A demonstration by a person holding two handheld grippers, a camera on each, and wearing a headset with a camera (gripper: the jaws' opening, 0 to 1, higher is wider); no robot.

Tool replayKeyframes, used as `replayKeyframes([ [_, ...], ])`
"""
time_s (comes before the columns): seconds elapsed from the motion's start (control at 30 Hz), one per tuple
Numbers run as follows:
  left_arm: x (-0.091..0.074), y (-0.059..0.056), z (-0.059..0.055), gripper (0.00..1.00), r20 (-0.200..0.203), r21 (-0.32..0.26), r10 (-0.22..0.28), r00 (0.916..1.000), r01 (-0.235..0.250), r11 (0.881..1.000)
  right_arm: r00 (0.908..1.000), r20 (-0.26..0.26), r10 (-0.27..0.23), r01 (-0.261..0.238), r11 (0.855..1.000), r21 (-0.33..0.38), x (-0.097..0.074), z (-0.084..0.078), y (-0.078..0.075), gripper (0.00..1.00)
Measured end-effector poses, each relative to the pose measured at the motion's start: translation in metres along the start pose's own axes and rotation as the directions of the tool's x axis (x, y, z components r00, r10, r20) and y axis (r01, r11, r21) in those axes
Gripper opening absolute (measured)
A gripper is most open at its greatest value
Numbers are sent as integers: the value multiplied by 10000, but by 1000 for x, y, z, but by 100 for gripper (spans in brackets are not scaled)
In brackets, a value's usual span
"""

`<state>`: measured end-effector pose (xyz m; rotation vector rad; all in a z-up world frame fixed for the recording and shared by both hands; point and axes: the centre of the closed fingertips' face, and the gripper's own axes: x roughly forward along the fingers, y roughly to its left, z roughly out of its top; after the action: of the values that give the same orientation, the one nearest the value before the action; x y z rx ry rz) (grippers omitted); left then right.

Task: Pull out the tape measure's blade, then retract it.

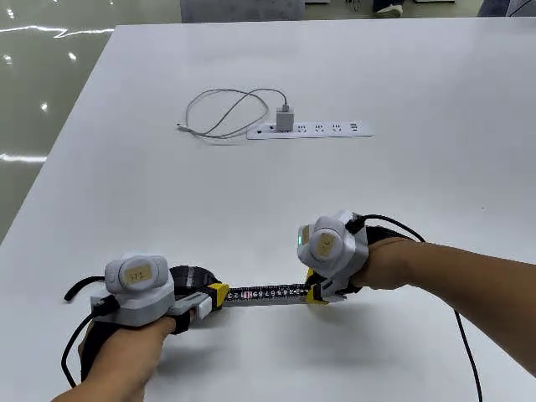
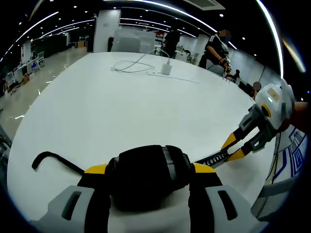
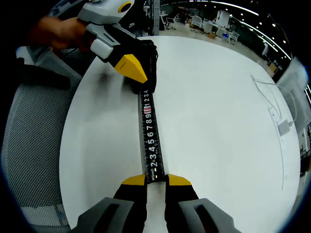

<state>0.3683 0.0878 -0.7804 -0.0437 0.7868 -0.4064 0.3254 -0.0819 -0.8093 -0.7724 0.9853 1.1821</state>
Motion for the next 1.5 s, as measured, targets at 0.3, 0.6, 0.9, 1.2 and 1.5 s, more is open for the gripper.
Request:
replayKeyframes([
  [0.3, 0, 1, 0, 61, -70, 26, -99, 9999, 99, 9999, 9999, 137, -4, 4, 10000, -20, 2, 4, 0, 9],
  [0.6, -1, 0, 0, 61, -11, -101, -241, 9997, 241, 9997, 9998, 203, 28, -29, 10000, 85, 3, 7, 0, 10],
  [0.9, -1, 1, 0, 61, -88, -262, -364, 9993, 362, 9990, 9992, 364, 142, -145, 9999, 87, 4, 10, 1, 10],
  [1.2, -1, 1, 0, 61, -108, -278, -479, 9988, 475, 9985, 9982, 552, 212, -213, 9998, 6, 4, 11, 1, 10],
  [1.5, -2, 1, 0, 60, -106, -273, -522, 9986, 519, 9983, 9972, 702, 266, -265, 9996, -17, 4, 14, 2, 10],
])
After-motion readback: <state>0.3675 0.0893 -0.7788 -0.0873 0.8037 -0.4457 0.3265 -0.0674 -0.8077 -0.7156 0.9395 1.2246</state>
